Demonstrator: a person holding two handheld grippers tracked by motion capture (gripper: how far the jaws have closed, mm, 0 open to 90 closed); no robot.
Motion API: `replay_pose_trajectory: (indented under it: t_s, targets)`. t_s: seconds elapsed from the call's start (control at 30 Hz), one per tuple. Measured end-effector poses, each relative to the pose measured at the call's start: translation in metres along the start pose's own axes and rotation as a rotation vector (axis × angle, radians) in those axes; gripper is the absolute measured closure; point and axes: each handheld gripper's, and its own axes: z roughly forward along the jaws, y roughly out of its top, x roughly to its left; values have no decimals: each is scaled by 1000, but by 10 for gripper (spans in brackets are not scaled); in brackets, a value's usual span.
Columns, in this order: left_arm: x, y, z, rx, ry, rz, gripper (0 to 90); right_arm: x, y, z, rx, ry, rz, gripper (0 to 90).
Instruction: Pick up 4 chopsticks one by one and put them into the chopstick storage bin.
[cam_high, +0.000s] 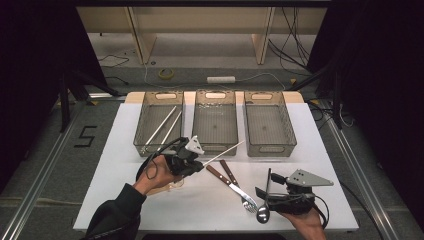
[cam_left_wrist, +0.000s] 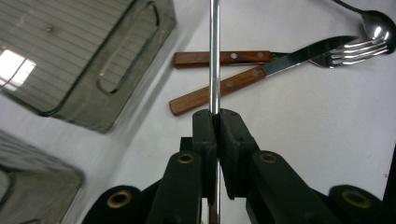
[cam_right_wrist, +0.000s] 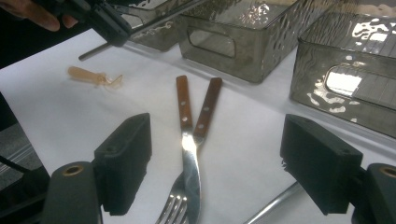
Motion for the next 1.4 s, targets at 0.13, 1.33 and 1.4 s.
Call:
replay_pose_trajectory:
  t_s: [0.13, 1.33, 1.4]
  targets:
    - [6, -2, -7, -16, 25, -18, 851, 0, 0, 0, 0, 0, -1, 259]
    - [88, -30, -57, -189, 262, -264, 851, 0, -1, 1, 2, 2, 1, 259]
    - [92, -31, -57, -191, 273, -274, 851, 0, -1, 1, 3, 1, 3, 259]
